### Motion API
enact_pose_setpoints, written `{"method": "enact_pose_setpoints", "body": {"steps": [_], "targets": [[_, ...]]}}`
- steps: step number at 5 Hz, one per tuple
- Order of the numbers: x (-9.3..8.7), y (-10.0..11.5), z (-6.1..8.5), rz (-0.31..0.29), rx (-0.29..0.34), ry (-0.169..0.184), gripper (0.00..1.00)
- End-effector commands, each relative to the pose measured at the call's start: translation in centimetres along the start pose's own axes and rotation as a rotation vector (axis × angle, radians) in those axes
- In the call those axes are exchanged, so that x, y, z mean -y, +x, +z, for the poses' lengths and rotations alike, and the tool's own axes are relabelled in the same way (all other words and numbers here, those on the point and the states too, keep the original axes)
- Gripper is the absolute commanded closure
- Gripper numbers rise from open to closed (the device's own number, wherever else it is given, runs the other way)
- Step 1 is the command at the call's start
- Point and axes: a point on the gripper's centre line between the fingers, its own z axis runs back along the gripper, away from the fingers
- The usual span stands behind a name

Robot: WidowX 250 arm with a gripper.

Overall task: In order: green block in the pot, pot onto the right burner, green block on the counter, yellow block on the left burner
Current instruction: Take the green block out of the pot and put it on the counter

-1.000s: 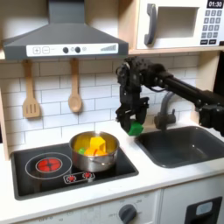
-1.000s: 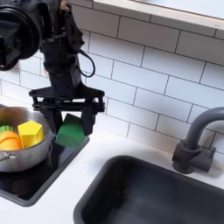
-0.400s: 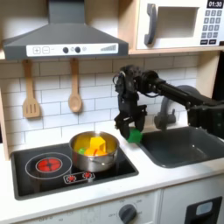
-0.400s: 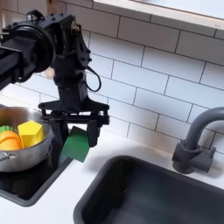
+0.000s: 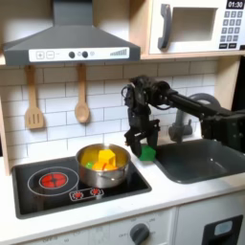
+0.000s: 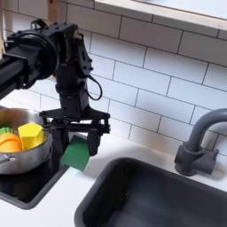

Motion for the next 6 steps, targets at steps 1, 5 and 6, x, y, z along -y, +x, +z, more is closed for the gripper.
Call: {"method": "enact_pose_setpoints", "body": {"steps": [1,5,6], "targets": [[-0.4,-0.4,-0.6,0.01,-0.033,0.008,1.0],[-0.8,-0.2,0.8,-0.059,-0.033,-0.006,0.0],[-1.9,0.4,3.1,-0.044,0.008,-0.011,0.0]]}}
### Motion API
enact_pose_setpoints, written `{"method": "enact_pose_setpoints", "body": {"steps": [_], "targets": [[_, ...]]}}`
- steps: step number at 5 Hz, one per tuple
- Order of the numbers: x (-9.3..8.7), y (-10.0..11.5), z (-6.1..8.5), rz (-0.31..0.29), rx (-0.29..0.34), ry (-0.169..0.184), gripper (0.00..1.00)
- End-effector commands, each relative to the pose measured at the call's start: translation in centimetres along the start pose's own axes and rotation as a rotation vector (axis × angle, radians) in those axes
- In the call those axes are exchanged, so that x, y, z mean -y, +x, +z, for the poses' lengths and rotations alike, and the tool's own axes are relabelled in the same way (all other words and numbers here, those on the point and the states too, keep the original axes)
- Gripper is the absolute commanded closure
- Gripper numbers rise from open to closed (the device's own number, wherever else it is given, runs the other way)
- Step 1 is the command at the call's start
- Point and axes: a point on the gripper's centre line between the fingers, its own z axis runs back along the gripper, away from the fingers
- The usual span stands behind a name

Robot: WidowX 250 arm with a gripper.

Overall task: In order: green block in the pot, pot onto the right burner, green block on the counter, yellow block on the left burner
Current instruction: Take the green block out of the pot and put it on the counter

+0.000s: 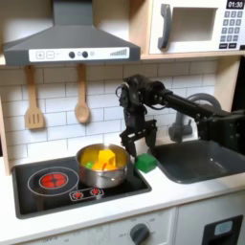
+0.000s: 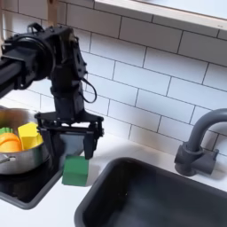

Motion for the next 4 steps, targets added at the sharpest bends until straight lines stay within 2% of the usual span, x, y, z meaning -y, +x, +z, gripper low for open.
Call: {"method": "enact_pose_setpoints", "body": {"steps": [1,2,3,4], "targets": [[-1.2,0.7,4.4,0.0,0.076,0.011,0.0],[-2.7,0.8,6.6,0.039,0.123,0.026,0.0],[-3.8,1.0,6.8,0.051,0.134,0.051,0.0],[-5.2,0.7,6.6,0.033,0.146,0.087,0.0]]}}
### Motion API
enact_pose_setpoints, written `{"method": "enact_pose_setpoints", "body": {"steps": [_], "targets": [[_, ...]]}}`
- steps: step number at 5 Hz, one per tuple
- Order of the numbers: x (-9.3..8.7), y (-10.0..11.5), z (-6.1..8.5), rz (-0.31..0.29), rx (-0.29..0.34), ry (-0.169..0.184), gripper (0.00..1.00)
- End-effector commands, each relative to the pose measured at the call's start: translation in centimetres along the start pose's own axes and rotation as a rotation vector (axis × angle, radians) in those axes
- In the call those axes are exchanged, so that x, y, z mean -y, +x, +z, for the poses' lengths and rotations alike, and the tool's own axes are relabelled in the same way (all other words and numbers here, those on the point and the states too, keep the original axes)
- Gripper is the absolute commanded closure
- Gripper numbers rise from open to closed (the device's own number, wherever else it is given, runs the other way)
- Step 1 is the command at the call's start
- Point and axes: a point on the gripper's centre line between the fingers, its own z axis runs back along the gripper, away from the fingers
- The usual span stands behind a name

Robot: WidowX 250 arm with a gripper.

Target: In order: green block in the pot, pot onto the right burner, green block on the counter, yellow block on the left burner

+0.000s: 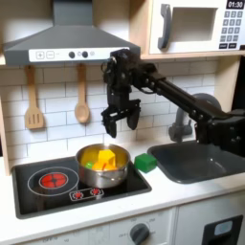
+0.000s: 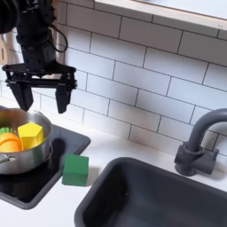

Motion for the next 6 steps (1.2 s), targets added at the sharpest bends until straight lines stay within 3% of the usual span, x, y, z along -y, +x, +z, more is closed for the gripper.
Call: {"method": "enact_pose_setpoints", "body": {"steps": [1,2,3,5,6], "targets": [[-1.9,-0.3,0.0,-0.048,0.04,0.056,0.0],[-2.6,-0.6,-0.5,-0.094,0.039,0.08,0.0],[-3.2,-0.4,-2.1,-0.113,0.016,0.093,0.0],[-3.7,0.0,-2.9,-0.102,0.002,0.109,0.0],[-4.3,-0.1,-4.5,-0.065,-0.027,0.099,0.0]]}}
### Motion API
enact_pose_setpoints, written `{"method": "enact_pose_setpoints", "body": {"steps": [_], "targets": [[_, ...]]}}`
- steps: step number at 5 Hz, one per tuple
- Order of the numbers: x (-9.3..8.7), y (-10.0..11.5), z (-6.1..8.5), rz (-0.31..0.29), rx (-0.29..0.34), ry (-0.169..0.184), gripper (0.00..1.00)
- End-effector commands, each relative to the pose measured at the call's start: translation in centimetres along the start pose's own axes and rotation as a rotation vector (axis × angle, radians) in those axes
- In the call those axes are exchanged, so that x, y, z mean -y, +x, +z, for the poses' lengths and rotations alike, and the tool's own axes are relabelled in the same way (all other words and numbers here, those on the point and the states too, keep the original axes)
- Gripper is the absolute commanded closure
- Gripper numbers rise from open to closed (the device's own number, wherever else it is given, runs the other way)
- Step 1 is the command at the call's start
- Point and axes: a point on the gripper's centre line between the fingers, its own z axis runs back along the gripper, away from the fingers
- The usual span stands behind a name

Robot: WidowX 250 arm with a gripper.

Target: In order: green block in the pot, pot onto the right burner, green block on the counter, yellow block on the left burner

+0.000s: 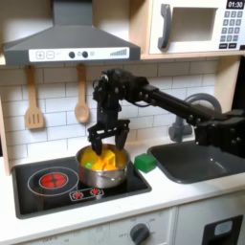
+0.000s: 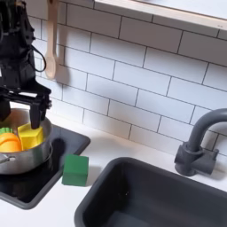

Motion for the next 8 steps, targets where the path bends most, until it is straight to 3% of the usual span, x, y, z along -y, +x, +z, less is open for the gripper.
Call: {"method": "enact_pose_setpoints", "body": {"steps": [1,5,6,8], "targets": [[-0.2,0.4,-1.6,0.013,-0.016,0.01,0.0],[-0.5,0.5,-2.8,0.009,-0.031,0.017,0.0],[-0.3,0.5,-2.9,0.015,-0.033,0.014,1.0],[-0.4,0.6,-2.4,0.042,-0.001,0.02,1.0]]}}
